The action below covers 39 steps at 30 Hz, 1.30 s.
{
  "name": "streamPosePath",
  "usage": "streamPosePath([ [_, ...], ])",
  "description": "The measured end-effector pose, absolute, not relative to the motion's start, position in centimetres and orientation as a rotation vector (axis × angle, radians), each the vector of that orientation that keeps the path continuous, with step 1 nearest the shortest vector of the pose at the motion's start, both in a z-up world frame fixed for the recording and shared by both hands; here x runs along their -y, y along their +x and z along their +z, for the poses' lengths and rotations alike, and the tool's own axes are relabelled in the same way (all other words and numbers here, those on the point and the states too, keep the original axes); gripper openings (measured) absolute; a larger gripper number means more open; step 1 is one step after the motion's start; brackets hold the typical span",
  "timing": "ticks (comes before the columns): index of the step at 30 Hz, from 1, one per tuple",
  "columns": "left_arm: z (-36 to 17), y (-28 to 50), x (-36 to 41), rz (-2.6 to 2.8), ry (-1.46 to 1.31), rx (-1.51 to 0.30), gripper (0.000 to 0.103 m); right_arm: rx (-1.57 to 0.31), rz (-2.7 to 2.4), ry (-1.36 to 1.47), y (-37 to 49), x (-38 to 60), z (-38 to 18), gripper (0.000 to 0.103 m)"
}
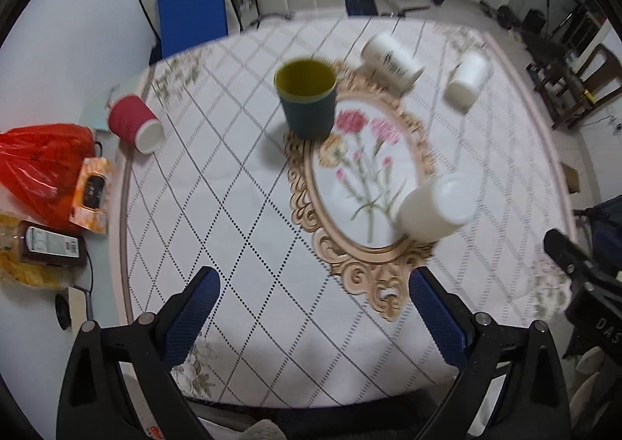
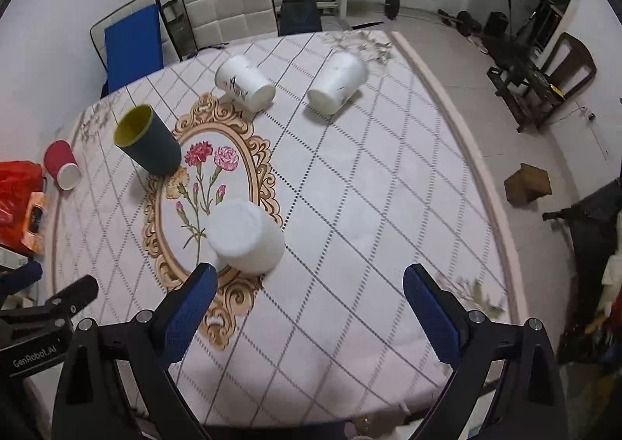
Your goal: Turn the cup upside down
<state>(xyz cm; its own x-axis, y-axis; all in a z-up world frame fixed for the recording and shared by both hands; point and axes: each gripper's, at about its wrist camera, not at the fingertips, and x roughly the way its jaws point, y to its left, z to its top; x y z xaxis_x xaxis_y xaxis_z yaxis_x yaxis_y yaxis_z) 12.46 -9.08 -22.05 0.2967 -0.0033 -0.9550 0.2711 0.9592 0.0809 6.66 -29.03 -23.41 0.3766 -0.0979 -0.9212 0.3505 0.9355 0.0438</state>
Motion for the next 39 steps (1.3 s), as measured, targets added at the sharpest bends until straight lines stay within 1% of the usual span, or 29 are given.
streamPosePath([
  [6,-14.5,8.3,10.0,-0.177,0.209,-1.153,0.1,-1.121,-0.251,0.274,2.4,30.3,-16.5,0.098],
  [11,-9.2,5.1,10.4,-0.169,0.175,-1.091,0.1,-1.057,-0.241,0.23,-1.7,30.5,-9.6,0.098],
  [18,-4.5,1.7,10.6,-0.154,0.151,-1.045,0.1,-0.944,-0.24,0.18,-6.2,30.5,-1.7,0.099],
  [22,-2.8,0.2,10.7,-0.15,0.134,-1.029,0.1,-0.909,-0.235,0.156,-8.3,30.1,1.4,0.1],
  [29,-1.4,-1.2,11.2,-0.129,0.132,-0.962,0.1,-0.881,-0.231,0.119,-10.0,29.8,3.4,0.1],
  [35,-1.8,-1.4,11.7,-0.117,0.142,-0.97,0.1,-0.9,-0.224,0.125,-9.6,30.6,3.3,0.101],
  [37,-2.0,-1.3,11.9,-0.119,0.136,-0.978,0.103,-0.899,-0.223,0.118,-9.4,30.7,3.2,0.101],
  [39,-1.9,-1.4,11.9,-0.12,0.131,-0.979,0.103,-0.903,-0.219,0.116,-9.0,30.9,3.0,0.101],
])
